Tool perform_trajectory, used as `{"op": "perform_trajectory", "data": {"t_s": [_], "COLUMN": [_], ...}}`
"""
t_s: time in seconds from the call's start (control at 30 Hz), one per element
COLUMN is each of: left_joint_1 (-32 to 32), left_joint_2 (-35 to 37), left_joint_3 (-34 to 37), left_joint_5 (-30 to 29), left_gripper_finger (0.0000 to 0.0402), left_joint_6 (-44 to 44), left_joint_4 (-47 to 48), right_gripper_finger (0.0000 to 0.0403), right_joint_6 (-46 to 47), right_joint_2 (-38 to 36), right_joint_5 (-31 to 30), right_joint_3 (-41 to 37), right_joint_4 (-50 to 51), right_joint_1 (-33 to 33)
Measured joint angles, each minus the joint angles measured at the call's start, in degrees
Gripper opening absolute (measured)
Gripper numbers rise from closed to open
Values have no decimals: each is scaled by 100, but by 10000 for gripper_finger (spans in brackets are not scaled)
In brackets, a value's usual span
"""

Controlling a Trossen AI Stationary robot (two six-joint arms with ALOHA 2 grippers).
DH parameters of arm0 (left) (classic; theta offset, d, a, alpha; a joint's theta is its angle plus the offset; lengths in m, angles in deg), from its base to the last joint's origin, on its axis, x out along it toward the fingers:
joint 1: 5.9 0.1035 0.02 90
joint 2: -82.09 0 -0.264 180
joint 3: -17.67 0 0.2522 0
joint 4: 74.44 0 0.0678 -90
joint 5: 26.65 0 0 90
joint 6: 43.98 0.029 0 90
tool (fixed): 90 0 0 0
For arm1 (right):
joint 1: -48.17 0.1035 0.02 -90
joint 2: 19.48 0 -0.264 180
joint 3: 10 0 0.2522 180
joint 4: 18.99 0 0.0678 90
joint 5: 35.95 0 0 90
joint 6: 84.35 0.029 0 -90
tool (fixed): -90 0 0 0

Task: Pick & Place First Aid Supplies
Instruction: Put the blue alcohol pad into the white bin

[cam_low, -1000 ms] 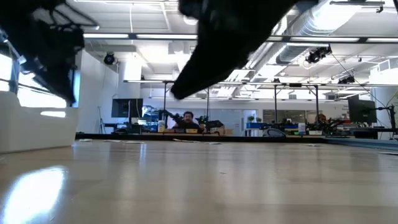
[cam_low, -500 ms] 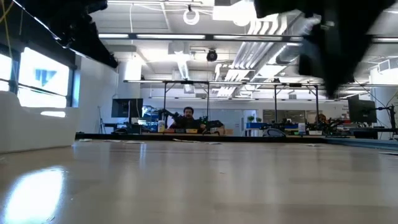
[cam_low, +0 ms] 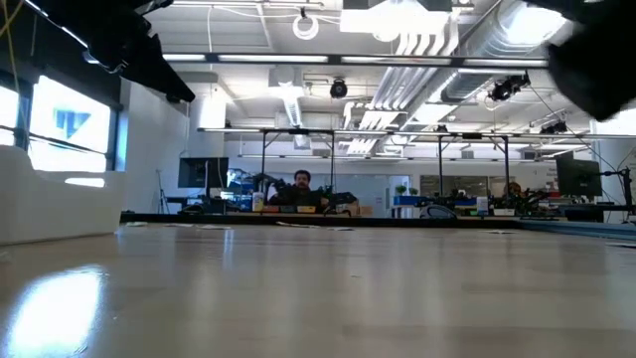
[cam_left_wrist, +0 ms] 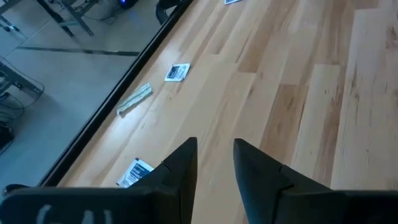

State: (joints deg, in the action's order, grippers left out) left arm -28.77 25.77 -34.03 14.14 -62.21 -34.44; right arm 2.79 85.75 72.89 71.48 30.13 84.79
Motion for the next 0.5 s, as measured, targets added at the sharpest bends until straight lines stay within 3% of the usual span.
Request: {"op": "perform_trajectory", "data": {"t_s": [0.2, 0.33, 0.5], "left_joint_1": [0, 0, 0], "left_joint_2": [0, 0, 0], "left_joint_3": [0, 0, 0], "left_joint_5": [0, 0, -28], "left_gripper_finger": [101, 101, 101], "left_joint_6": [-1, -2, 0], "left_joint_4": [-2, -25, -57], "right_gripper_finger": [183, 183, 183], "right_joint_6": [808, 855, 827], "right_joint_2": [4, 4, 5], "right_joint_5": [117, -89, -193], "right_joint_3": [-509, -675, -674], "right_joint_4": [-532, -1271, -1188], "right_joint_1": [141, 126, 126]}}
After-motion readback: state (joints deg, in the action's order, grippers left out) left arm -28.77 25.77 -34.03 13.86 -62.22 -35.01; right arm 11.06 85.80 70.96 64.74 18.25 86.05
